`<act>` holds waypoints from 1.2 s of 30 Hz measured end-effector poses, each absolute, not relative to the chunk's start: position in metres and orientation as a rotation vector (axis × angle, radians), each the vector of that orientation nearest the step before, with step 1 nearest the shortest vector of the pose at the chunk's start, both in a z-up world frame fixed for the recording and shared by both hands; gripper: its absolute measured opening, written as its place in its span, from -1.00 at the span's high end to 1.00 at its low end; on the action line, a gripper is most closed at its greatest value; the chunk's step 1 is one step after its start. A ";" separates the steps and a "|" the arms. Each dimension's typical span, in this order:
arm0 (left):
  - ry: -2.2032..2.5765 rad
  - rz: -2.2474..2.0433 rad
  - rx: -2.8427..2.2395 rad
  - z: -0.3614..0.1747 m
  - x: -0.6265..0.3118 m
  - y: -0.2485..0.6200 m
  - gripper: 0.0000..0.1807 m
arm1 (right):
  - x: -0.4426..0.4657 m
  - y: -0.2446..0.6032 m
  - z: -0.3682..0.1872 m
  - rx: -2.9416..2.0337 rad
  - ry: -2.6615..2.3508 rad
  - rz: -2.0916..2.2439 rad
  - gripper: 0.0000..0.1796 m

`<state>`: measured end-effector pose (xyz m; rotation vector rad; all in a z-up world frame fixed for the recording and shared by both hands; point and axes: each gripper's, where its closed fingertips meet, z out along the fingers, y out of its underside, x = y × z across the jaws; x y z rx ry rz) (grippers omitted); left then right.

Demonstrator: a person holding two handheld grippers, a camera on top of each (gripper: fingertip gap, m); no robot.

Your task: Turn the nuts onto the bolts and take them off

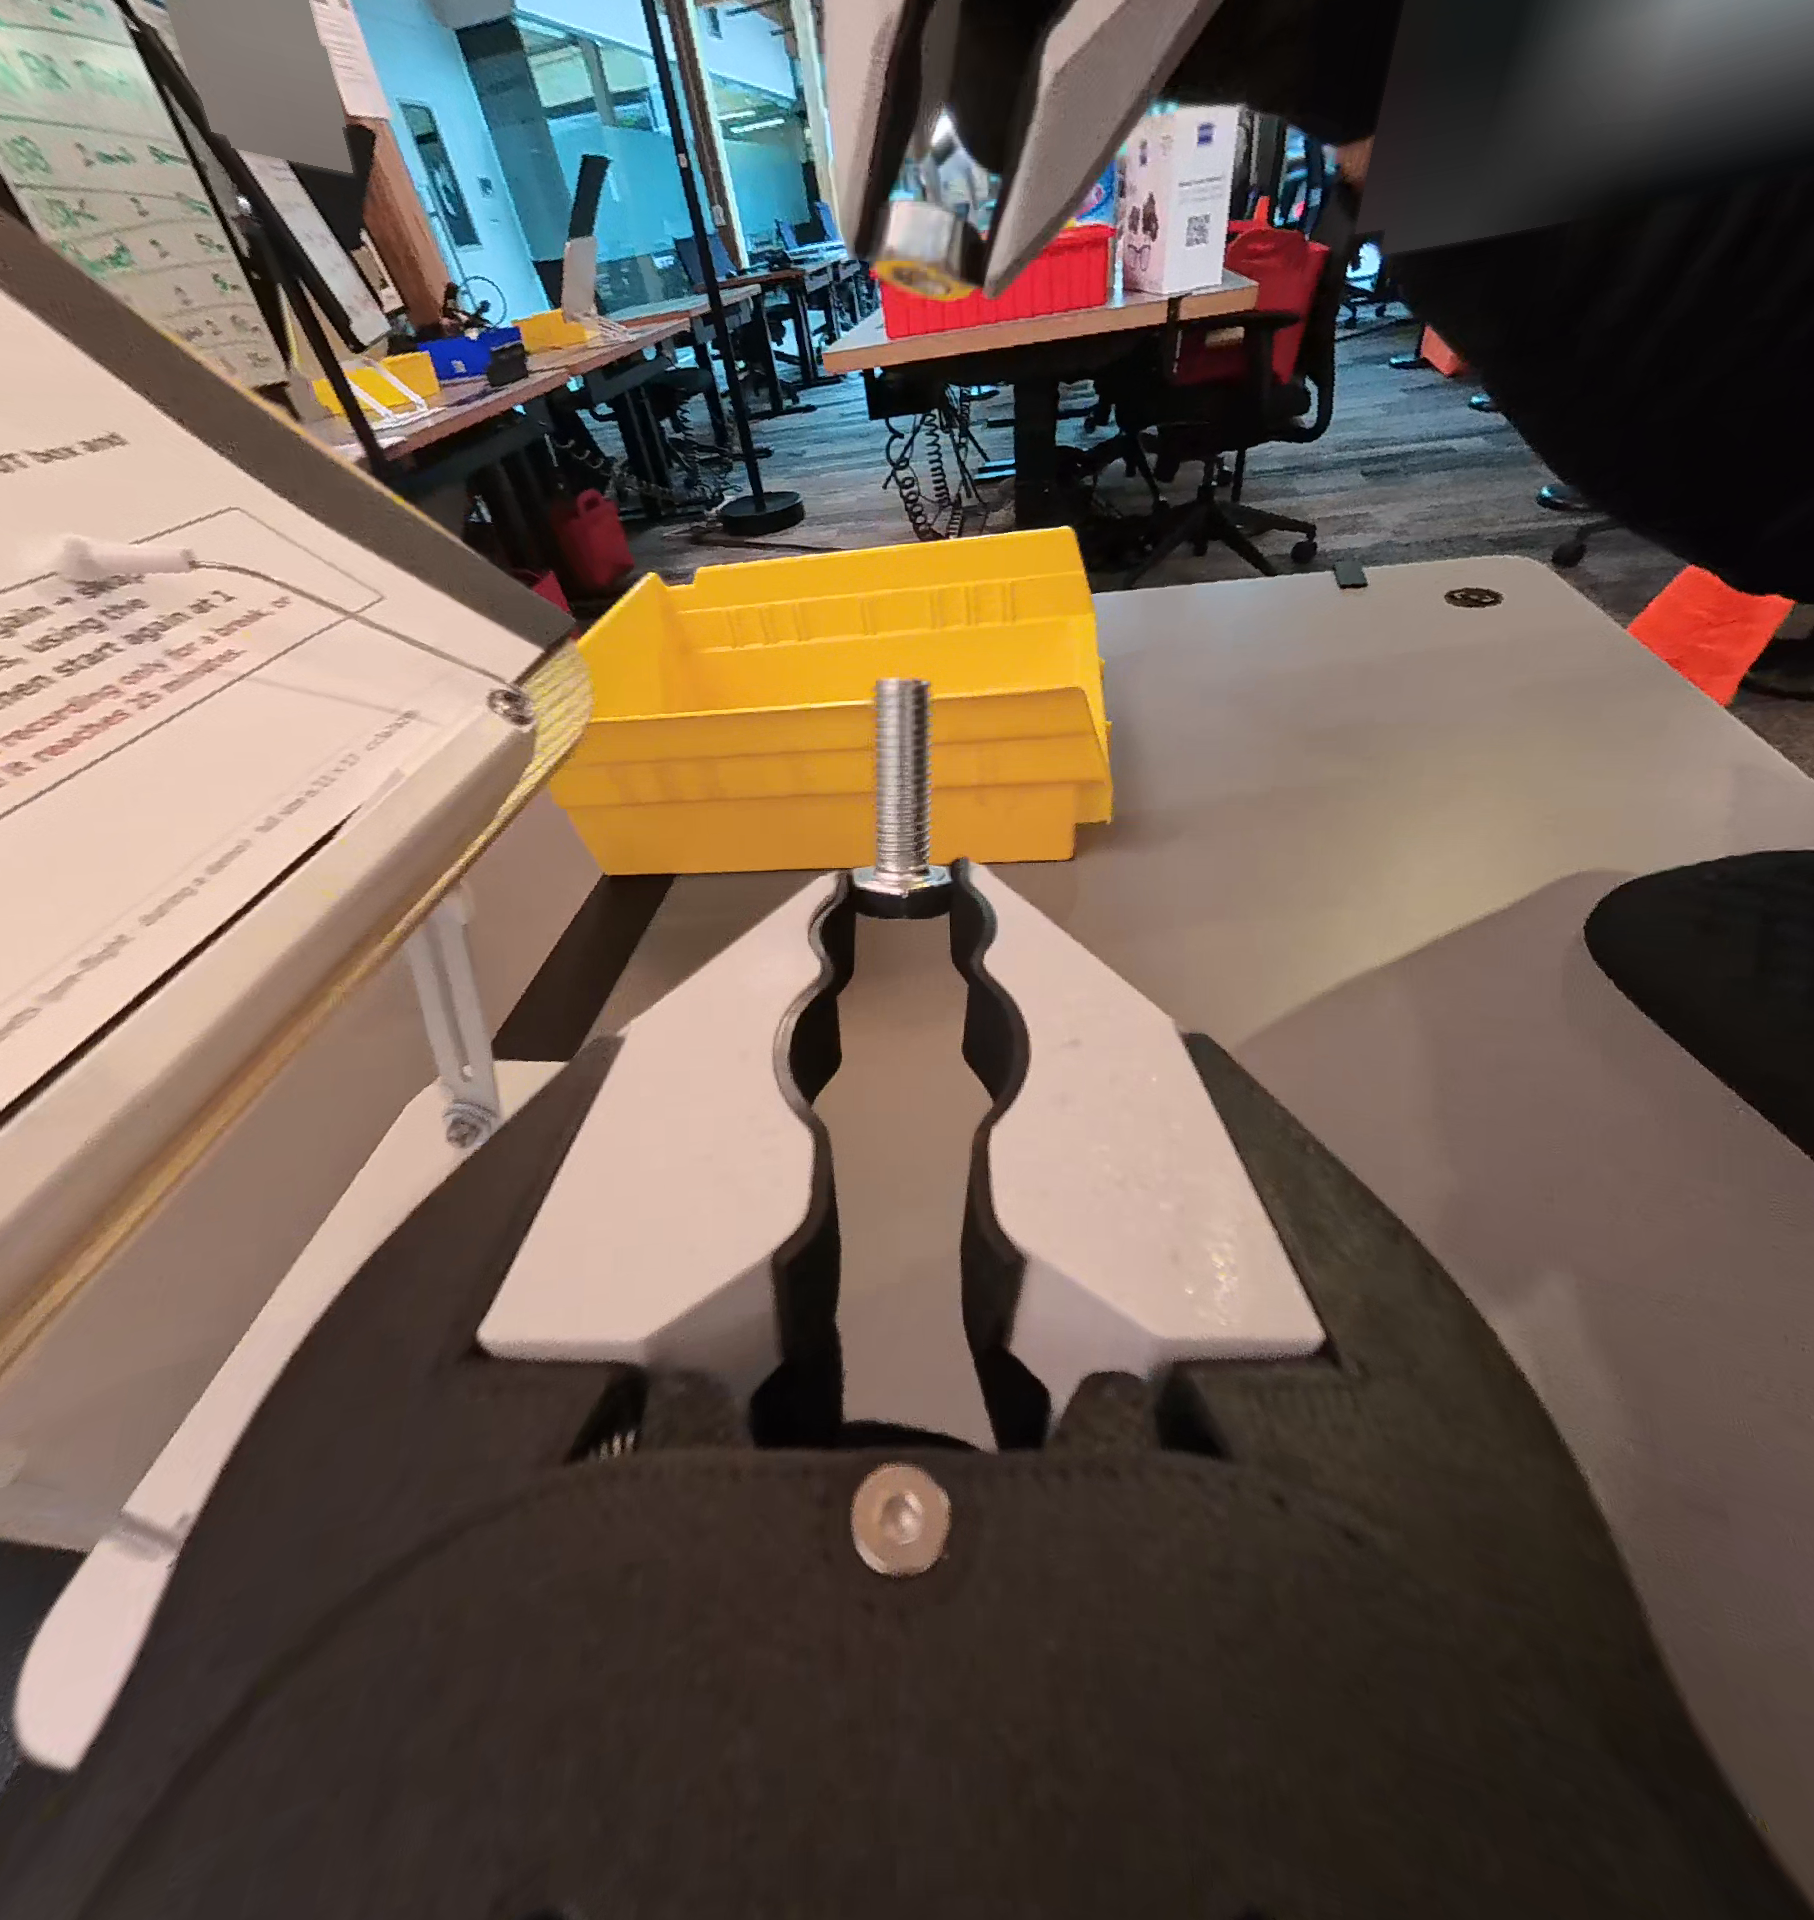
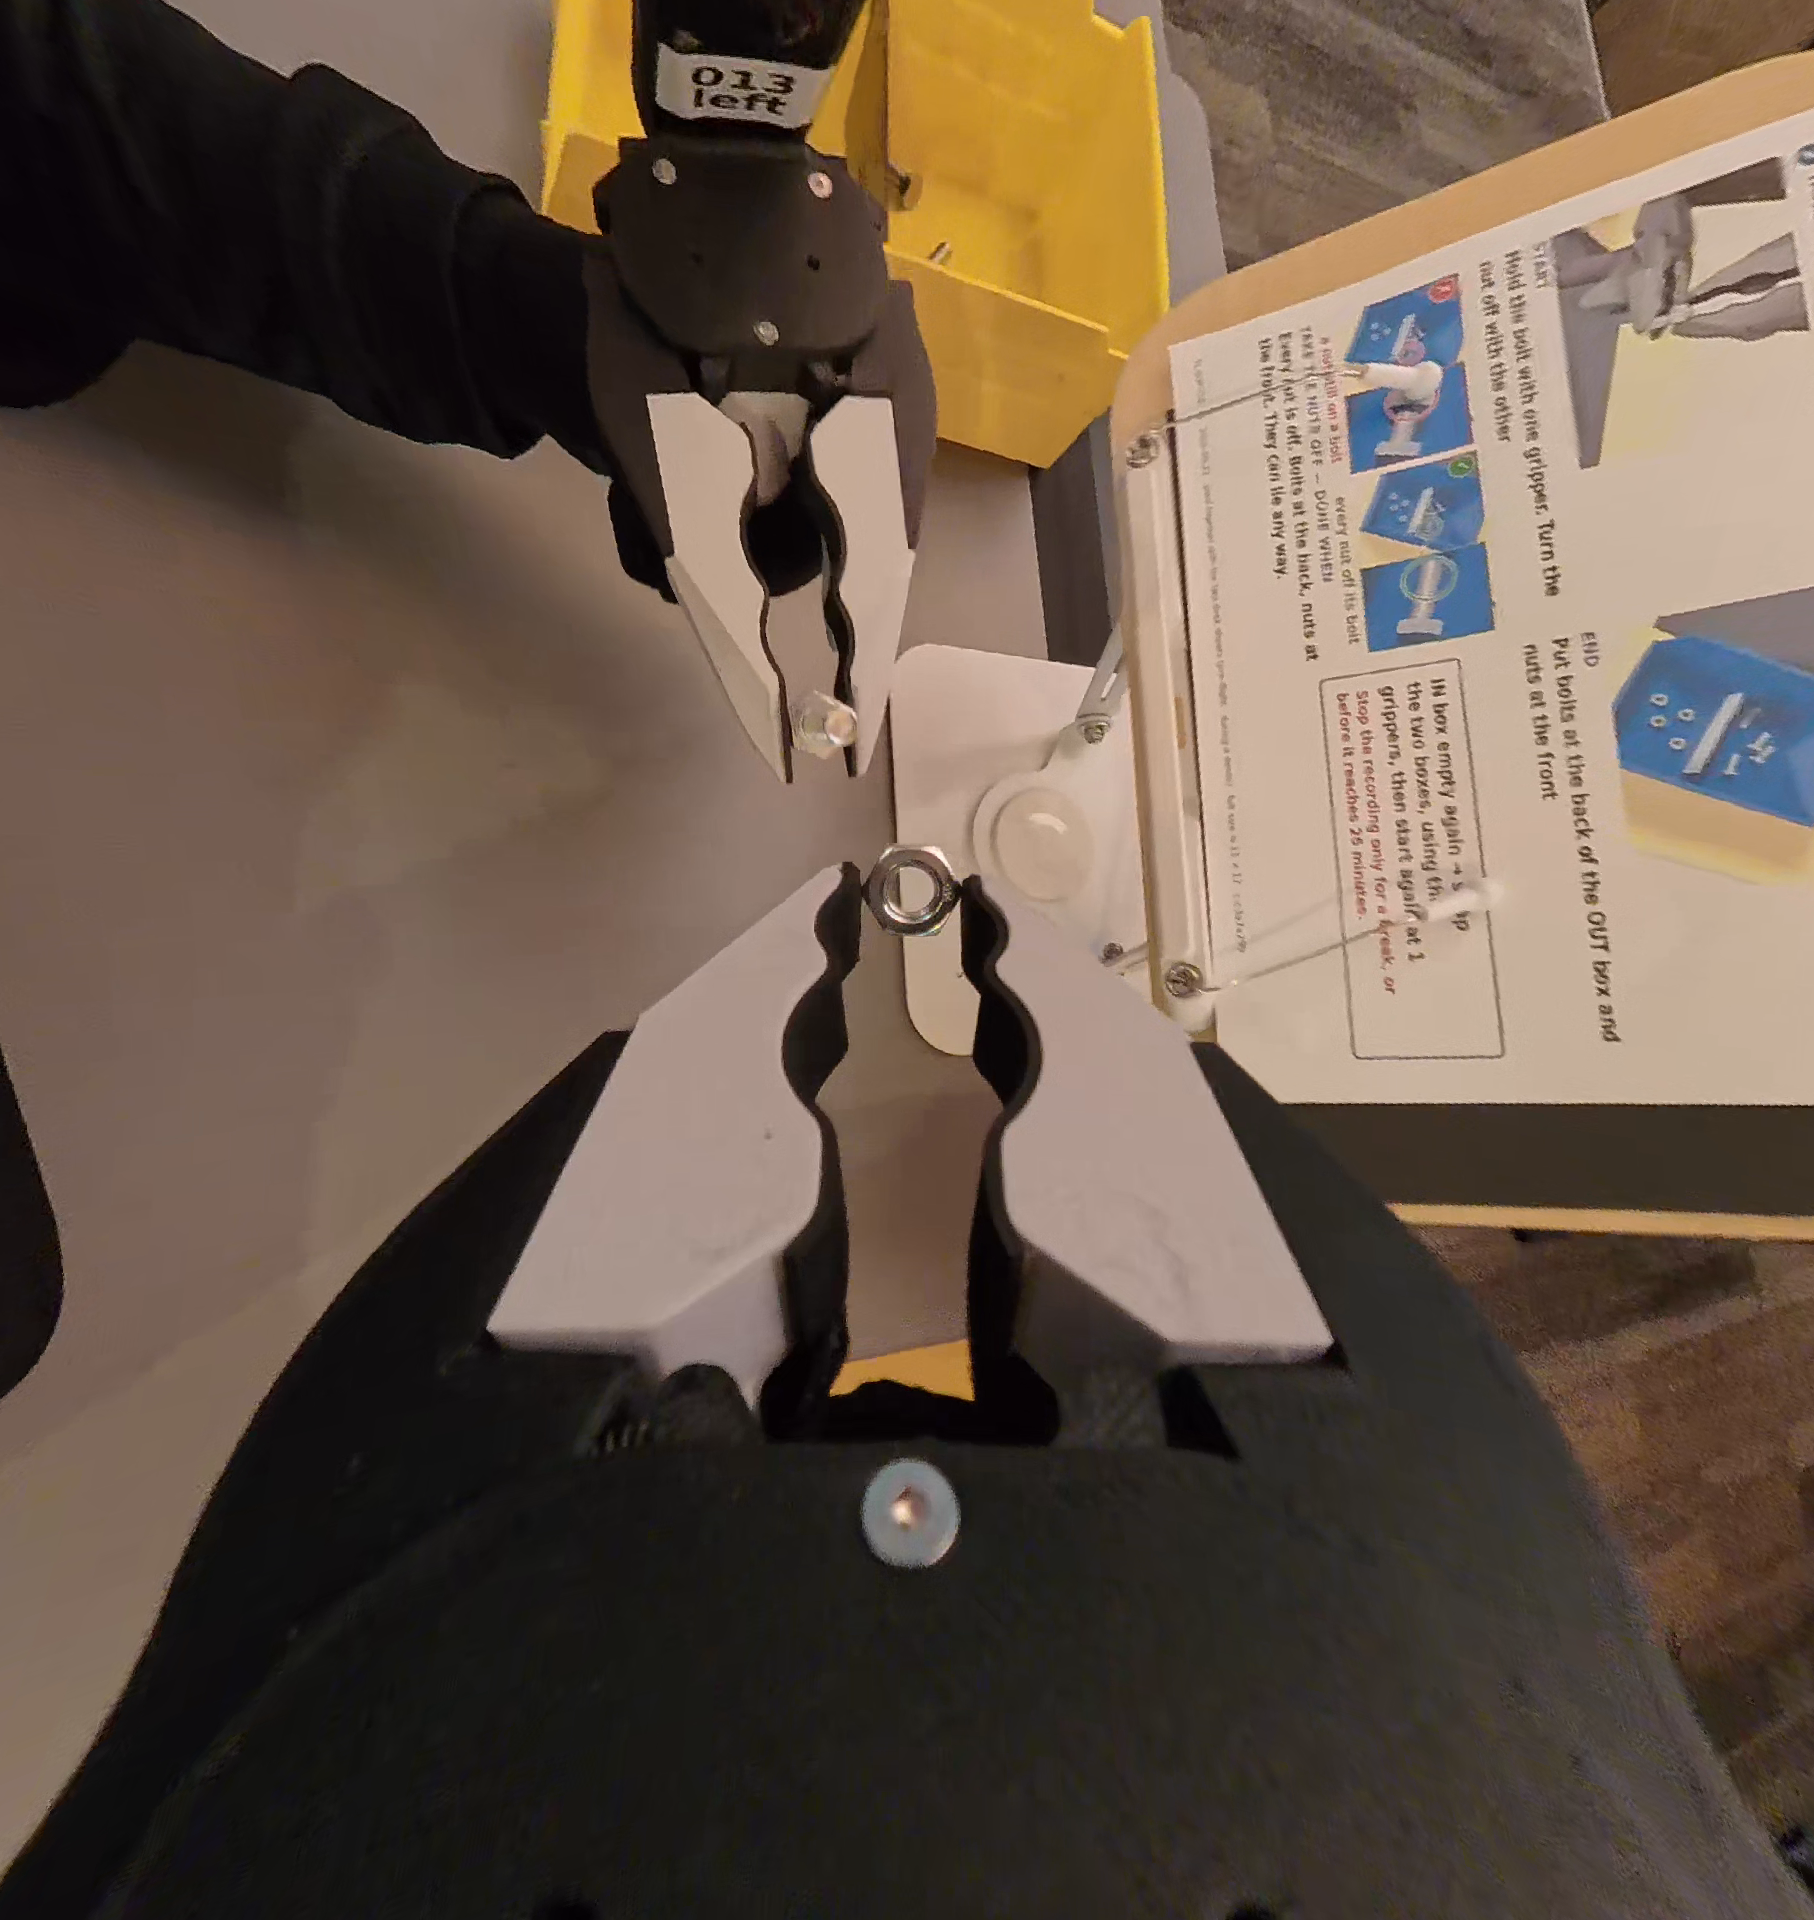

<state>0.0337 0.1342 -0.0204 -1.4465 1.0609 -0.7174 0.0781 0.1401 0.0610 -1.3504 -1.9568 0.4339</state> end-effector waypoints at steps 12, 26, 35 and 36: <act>1.084 -0.893 -1.398 -0.021 0.052 0.119 0.82 | 0.048 0.118 0.031 -1.264 -2.094 0.565 0.81; 1.074 -0.959 -1.337 -0.012 0.050 0.111 0.82 | 0.036 0.105 0.023 -1.187 -2.191 0.619 0.81; 1.084 -0.903 -1.344 -0.016 0.053 0.114 0.82 | 0.037 0.105 0.020 -1.119 -2.308 0.509 0.81; 1.081 -0.891 -1.347 -0.016 0.053 0.115 0.82 | 0.037 0.107 0.019 -1.127 -2.311 0.504 0.81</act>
